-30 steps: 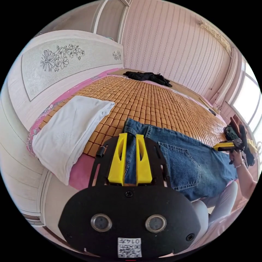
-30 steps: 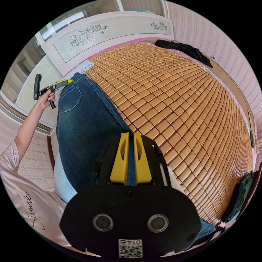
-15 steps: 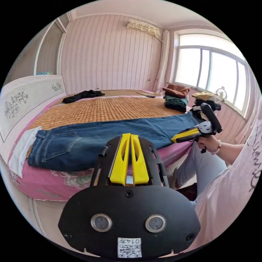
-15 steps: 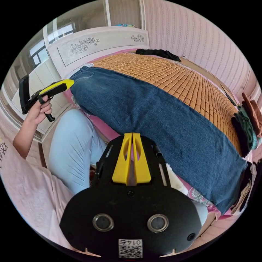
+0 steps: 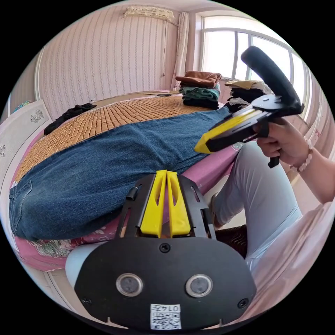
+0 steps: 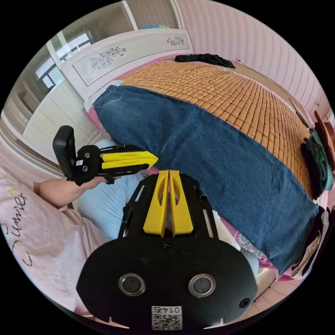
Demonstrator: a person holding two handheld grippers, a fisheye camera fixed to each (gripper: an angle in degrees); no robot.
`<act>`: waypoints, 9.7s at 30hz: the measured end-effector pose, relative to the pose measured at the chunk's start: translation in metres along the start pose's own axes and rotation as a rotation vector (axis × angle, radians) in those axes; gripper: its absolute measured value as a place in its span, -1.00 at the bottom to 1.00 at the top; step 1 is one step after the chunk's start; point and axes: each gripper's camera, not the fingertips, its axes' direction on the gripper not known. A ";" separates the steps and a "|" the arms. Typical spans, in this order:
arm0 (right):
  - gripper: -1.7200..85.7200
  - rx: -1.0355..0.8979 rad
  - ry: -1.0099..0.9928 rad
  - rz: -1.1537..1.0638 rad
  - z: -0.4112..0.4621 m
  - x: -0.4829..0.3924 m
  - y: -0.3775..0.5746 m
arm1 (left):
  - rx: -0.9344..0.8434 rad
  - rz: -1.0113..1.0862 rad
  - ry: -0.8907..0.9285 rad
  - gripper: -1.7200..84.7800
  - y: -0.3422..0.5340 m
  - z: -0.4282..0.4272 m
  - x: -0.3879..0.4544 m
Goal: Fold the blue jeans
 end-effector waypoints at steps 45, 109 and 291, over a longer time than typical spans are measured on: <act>-0.98 -0.428 0.108 -0.303 0.102 0.099 -0.176 | 0.000 0.116 -0.144 -0.98 -0.132 -0.016 0.066; -0.92 1.126 -0.128 0.262 -0.130 0.362 0.741 | 0.002 0.186 0.434 -0.86 -0.667 0.210 0.210; -0.70 0.098 -0.201 0.581 -0.068 0.268 0.344 | 0.063 0.012 0.185 -0.65 -0.239 0.004 0.052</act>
